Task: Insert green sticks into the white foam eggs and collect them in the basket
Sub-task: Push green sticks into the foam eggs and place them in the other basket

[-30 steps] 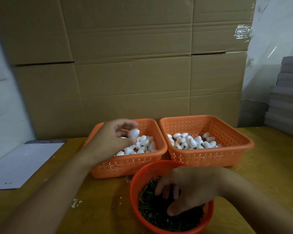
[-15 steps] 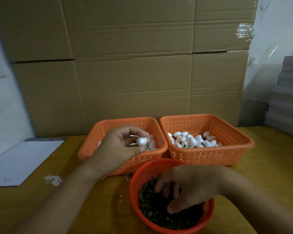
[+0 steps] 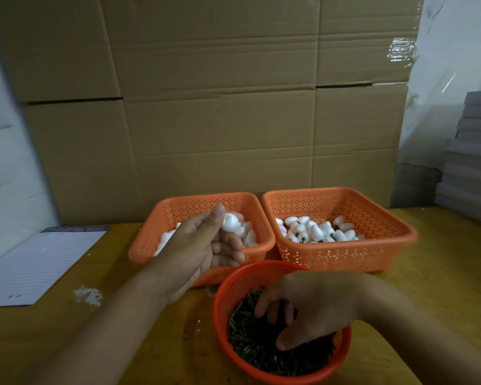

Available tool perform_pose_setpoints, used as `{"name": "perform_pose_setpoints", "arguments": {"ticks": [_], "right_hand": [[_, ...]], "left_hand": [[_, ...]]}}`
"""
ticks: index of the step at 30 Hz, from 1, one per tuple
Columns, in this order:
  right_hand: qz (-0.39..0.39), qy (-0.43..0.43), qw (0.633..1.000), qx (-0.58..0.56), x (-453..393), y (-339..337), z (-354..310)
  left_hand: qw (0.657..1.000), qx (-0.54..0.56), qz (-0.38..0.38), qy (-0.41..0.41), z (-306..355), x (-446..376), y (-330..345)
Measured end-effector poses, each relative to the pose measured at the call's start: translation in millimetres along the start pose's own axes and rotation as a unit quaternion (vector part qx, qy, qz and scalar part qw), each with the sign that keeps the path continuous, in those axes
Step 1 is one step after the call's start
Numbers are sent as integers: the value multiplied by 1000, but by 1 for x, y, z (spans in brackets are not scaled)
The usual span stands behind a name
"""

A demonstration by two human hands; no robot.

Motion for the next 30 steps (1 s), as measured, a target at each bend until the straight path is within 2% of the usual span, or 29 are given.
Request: {"name": "perform_pose_setpoints", "arguments": {"ticks": [9,16,26,30], "right_hand": [[44,-13,997,53,-6,4,-3],[46,-20,997,63,-6,5,-3],[54,-12,998,40,-5,1,-1],[86,-21,996,29,-2,-8,-2]], "left_hand": [[999,-33,-29,19,1,2,8],[998,-19,-44,26,4,3,11],[998,6,-57,24,6,6,14],[997,15,-66,30,7,6,16]]}}
Point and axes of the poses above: each hand's wrist, its own x-axis away from the middle knuckle, its own y-axis out of the palm, z = x × y, the point moved 7 cm from there along -x, towards the middle knuckle
